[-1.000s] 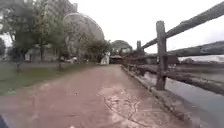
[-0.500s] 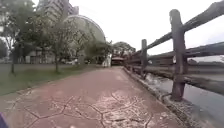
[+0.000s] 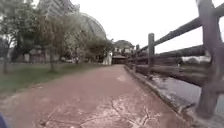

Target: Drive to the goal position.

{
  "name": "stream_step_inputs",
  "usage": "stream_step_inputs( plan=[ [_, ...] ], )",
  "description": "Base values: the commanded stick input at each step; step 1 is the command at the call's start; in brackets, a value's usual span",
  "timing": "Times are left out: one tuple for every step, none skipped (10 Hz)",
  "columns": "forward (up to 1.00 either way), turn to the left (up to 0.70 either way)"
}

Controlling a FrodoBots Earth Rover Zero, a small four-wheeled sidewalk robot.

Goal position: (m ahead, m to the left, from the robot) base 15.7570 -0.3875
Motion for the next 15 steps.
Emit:
stream_step_inputs(
  plan=[
    [1.0, 0.1],
    [1.0, 0.04],
    [1.0, 0.0],
    [1.0, 0.03],
    [1.0, 0.02],
    [1.0, 0.0],
    [1.0, 0.0],
    [1.0, 0.0],
    [1.0, 0.0],
    [1.0, 0.0],
    [1.0, 0.0],
    [1.0, 0.0],
    [1.0, 0.0],
    [0.6, 0.0],
    [0.0, 0.11]
  ],
)
